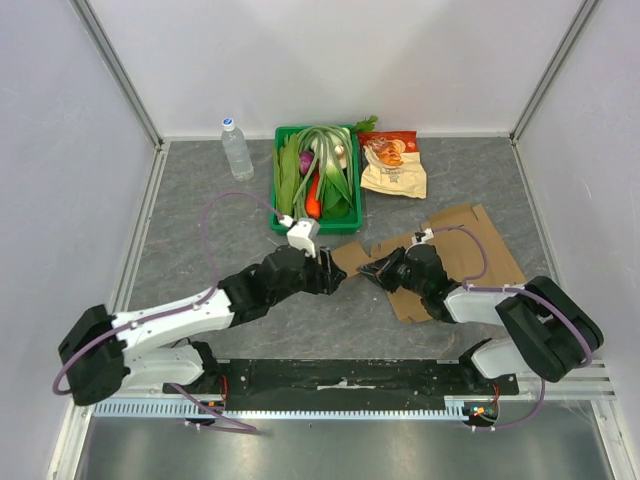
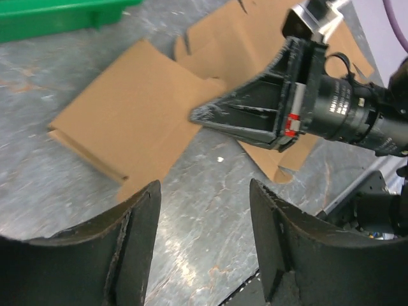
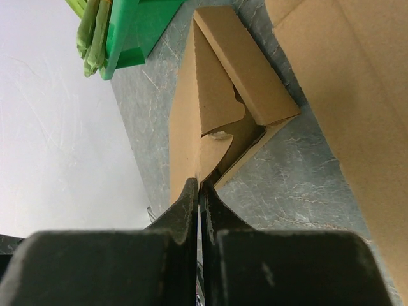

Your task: Fold the paper box

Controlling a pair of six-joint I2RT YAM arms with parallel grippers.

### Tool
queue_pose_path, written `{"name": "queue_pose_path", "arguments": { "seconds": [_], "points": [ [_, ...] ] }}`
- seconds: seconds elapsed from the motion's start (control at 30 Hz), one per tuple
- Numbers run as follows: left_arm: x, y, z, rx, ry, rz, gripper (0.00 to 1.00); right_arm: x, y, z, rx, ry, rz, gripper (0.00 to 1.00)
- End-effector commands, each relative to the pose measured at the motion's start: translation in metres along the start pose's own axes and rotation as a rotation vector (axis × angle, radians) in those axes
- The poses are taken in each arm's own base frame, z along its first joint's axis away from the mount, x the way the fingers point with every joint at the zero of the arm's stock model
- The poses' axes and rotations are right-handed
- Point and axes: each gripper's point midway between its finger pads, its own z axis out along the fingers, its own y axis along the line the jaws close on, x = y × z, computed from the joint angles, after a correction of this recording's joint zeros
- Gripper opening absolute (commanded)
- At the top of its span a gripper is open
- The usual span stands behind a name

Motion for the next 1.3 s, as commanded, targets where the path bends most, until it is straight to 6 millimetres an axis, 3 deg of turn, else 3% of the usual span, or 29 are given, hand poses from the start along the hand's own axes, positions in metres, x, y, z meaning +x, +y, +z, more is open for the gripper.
{"name": "queue_pose_path", "arguments": {
  "seconds": [0.0, 0.07, 0.2, 0.33, 0.4, 0.6, 0.9, 0.97, 1.0, 1.07, 1.13, 1.17, 1.2, 1.23, 1.27],
  "points": [
    [0.006, -0.053, 0.028, 0.244, 0.058, 0.043, 0.60, 0.009, -0.011, 0.003, 0.025, 0.027, -0.039, 0.00],
    [0.009, -0.051, 0.042, 0.213, 0.074, 0.047, 0.51, 0.010, -0.010, 0.005, 0.022, 0.032, -0.051, 0.00],
    [0.021, -0.032, 0.060, 0.126, 0.076, 0.046, 0.47, 0.009, -0.010, 0.004, 0.026, 0.029, -0.076, 0.00],
    [0.035, -0.006, 0.064, 0.055, 0.058, 0.021, 0.40, 0.011, -0.007, 0.006, 0.015, 0.044, -0.101, 0.00],
    [0.036, -0.004, 0.066, 0.055, 0.045, 0.007, 0.37, 0.011, -0.005, 0.007, 0.007, 0.050, -0.109, 0.00],
    [0.072, 0.020, 0.074, 0.003, 0.105, -0.021, 0.34, 0.012, -0.003, 0.008, 0.002, 0.058, -0.128, 0.02],
    [0.097, 0.049, 0.069, -0.047, 0.130, -0.055, 0.33, 0.015, -0.015, 0.009, 0.030, 0.071, -0.164, 0.06],
    [0.088, 0.034, 0.064, 0.030, 0.109, -0.052, 0.39, 0.013, -0.017, 0.010, 0.037, 0.064, -0.167, 0.04],
    [0.073, 0.021, 0.057, 0.079, 0.076, -0.054, 0.42, 0.013, -0.020, 0.011, 0.044, 0.064, -0.169, 0.04],
    [0.060, 0.004, 0.044, 0.148, 0.076, -0.027, 0.53, 0.013, -0.018, 0.013, 0.039, 0.064, -0.170, 0.04],
    [0.026, -0.019, 0.026, 0.217, 0.006, -0.005, 0.61, 0.012, -0.018, 0.014, 0.038, 0.068, -0.193, 0.04],
    [0.026, -0.012, 0.020, 0.181, 0.024, 0.005, 0.61, 0.012, -0.017, 0.015, 0.048, 0.072, -0.199, 0.04],
    [0.009, -0.009, 0.016, 0.141, -0.024, 0.001, 0.61, 0.011, -0.017, 0.015, 0.051, 0.071, -0.203, 0.04],
    [-0.001, -0.003, 0.008, 0.109, -0.046, -0.013, 0.53, 0.011, -0.015, 0.016, 0.048, 0.070, -0.204, 0.04],
    [0.001, 0.018, 0.006, 0.023, -0.024, -0.023, 0.47, 0.010, -0.012, 0.016, 0.041, 0.068, -0.204, 0.05]
  ]
}}
